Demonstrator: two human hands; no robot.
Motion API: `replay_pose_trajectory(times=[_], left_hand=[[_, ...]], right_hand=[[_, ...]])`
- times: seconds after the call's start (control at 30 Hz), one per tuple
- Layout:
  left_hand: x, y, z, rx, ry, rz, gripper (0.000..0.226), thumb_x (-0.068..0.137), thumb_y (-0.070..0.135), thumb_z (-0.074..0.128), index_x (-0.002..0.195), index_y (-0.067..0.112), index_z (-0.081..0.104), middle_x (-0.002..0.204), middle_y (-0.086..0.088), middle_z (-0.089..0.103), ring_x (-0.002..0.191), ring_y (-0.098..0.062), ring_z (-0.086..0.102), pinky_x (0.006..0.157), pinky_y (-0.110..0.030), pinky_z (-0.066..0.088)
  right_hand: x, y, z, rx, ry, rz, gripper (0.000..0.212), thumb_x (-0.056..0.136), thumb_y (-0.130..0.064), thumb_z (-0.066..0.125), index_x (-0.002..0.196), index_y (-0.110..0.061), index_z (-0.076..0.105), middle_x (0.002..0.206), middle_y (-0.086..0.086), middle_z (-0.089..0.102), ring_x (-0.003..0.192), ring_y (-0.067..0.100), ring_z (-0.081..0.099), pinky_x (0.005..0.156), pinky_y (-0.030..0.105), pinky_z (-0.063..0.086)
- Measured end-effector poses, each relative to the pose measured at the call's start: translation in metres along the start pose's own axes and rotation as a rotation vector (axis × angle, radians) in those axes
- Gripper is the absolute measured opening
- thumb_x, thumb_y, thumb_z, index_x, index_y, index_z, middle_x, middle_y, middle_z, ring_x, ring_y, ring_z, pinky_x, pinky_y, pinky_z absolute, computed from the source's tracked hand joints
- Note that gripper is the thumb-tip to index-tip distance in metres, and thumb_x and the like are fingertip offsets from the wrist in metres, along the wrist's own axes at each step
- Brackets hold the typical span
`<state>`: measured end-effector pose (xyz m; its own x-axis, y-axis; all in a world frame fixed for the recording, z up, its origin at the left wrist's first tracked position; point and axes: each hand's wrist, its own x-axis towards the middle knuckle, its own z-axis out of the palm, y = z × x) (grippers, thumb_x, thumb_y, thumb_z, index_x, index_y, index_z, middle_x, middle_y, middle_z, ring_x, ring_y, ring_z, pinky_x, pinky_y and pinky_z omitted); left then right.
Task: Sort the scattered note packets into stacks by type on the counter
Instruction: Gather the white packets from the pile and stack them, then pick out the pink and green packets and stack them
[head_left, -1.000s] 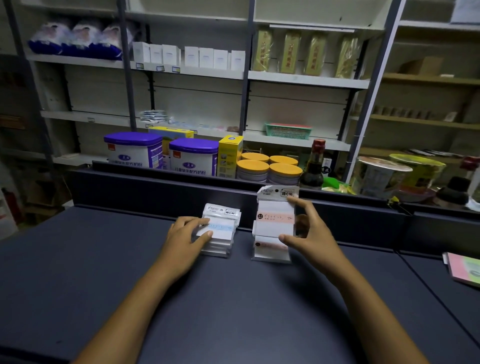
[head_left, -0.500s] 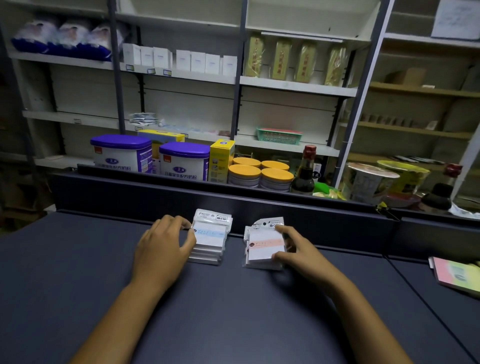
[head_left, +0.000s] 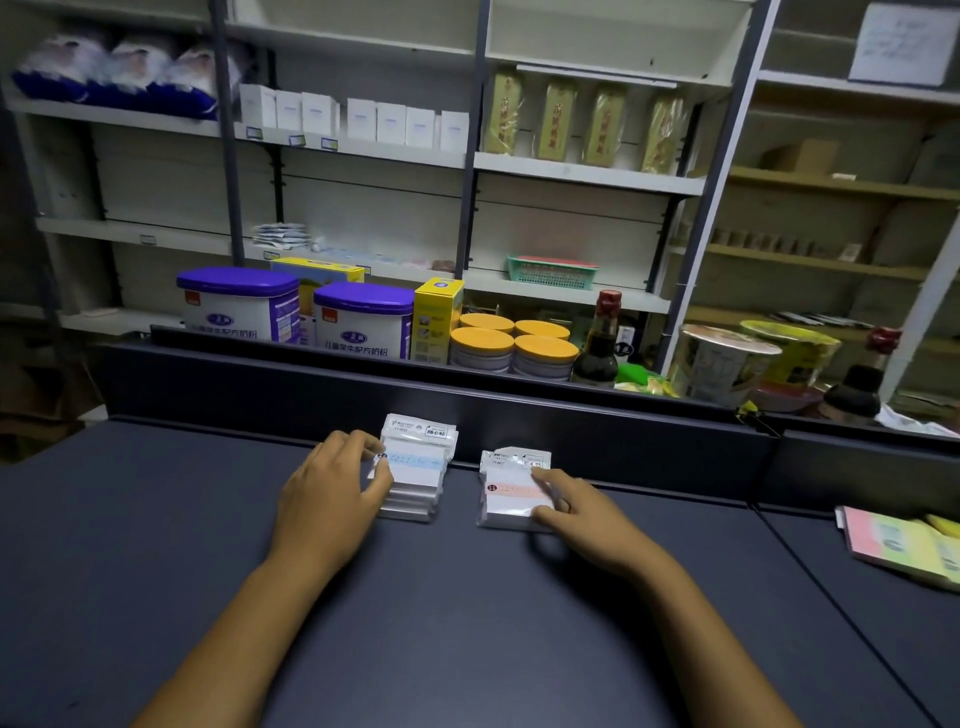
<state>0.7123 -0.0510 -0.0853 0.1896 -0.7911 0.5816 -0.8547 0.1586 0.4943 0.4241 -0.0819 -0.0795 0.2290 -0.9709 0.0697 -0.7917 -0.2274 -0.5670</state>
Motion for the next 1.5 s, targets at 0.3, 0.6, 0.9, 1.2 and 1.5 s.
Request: replay_pose_trajectory(times=[0.3,0.6,0.9,1.2,1.5], left_hand=[[0.01,0.065,-0.005,-0.147,-0.092,0.149,0.007,0.088,0.032,0.061,0.093,0.036,0.059,0.092,0.017,0.06,0.087,-0.006,0.058,0.07,-0.03,0.05],[-0.013,0.213,0.027,-0.078,-0.381,0.37,0.019,0.09,0.046,0.057,0.102,0.033,0.059,0.099,0.013,0.058,0.091,-0.01,0.057,0.074,-0.032,0.05],[-0.083,0.357,0.067,-0.077,-0.457,0.543,0.029,0.093,0.049,0.052,0.115,0.031,0.054,0.113,0.01,0.058,0.101,-0.011,0.056,0.077,-0.03,0.048],[-0.158,0.472,0.093,-0.111,-0.483,0.617,0.029,0.094,0.047,0.051,0.116,0.029,0.054,0.118,0.007,0.059,0.107,-0.013,0.056,0.085,-0.036,0.052],[-0.186,0.519,0.115,-0.131,-0.503,0.598,0.025,0.093,0.045,0.051,0.114,0.031,0.057,0.115,0.009,0.061,0.101,-0.012,0.058,0.079,-0.032,0.052]], right_hand=[[-0.056,0.02,-0.057,-0.014,0.061,0.061,0.042,0.095,-0.041,0.062,0.131,-0.023,0.054,0.116,-0.001,0.061,0.099,0.009,0.058,0.086,0.021,0.046],[-0.157,0.079,-0.148,-0.4,0.181,0.185,0.052,0.094,-0.051,0.057,0.136,-0.024,0.046,0.135,0.0,0.051,0.125,0.017,0.049,0.103,0.036,0.044],[-0.284,0.157,-0.234,-0.44,0.274,0.361,0.06,0.092,-0.055,0.057,0.141,-0.025,0.041,0.14,0.001,0.048,0.126,0.021,0.049,0.099,0.04,0.046],[-0.383,0.232,-0.292,-0.408,0.323,0.396,0.063,0.091,-0.056,0.058,0.142,-0.023,0.041,0.145,0.0,0.046,0.128,0.019,0.048,0.1,0.037,0.046],[-0.409,0.279,-0.316,-0.376,0.354,0.369,0.063,0.091,-0.055,0.059,0.143,-0.025,0.04,0.145,-0.003,0.048,0.129,0.017,0.048,0.101,0.035,0.045]])
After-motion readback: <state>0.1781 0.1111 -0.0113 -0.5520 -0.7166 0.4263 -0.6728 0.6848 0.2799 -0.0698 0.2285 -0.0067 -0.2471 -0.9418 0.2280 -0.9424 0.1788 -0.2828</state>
